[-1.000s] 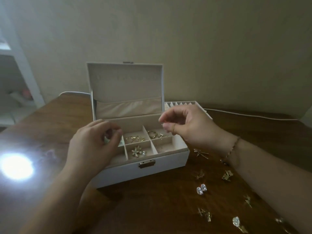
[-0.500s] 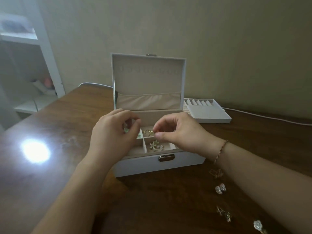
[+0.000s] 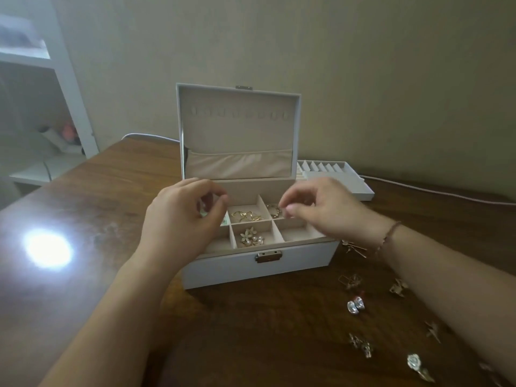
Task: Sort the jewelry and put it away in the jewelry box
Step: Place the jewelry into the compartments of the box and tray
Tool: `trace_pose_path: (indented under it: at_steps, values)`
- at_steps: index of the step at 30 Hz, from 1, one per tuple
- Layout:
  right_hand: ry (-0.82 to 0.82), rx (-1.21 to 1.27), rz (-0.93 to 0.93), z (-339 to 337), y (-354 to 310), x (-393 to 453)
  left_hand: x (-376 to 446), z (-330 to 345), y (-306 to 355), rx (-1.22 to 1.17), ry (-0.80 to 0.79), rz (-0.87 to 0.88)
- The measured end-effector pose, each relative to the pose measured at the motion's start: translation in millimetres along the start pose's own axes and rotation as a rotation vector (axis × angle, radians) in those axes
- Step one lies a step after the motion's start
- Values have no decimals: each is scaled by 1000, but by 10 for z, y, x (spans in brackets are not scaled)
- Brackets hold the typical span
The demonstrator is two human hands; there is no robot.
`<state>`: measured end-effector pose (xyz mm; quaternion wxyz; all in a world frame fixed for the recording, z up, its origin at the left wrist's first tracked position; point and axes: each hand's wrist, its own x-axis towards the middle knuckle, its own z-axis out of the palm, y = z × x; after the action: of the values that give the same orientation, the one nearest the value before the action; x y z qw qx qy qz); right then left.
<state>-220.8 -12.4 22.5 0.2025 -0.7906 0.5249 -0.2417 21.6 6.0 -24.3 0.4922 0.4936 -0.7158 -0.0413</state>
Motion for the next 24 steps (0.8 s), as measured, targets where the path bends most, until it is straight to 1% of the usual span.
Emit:
trace_pose_path:
  at_steps: [3,4,6,8,9,12,14,17,24]
  values:
    - [183,77,7,-307,137,-143,-6,10,-8,7,-17,33]
    - [210,56,16,-402,203,-209,-7,9,1,1,-30,41]
    - [214,-37,46,-539,349,-369,-12,3,28,-6,-61,62]
    - [168,-150,92,-619,492,-572,-18,10,35,-3,-89,89]
    - [119,-202,108,-638,553,-674,-23,17,31,1,-98,98]
    - [-110,-396,169,-651,740,-917,-27,30,25,12,-110,90]
    - [-202,-534,253,-648,879,-984,-27,36,28,12,-113,82]
    - [-240,-505,395,-632,1018,-1026,-32,44,18,4,-113,59]
    - [-185,-467,404,-540,1126,-1057,-24,50,31,12,-118,58]
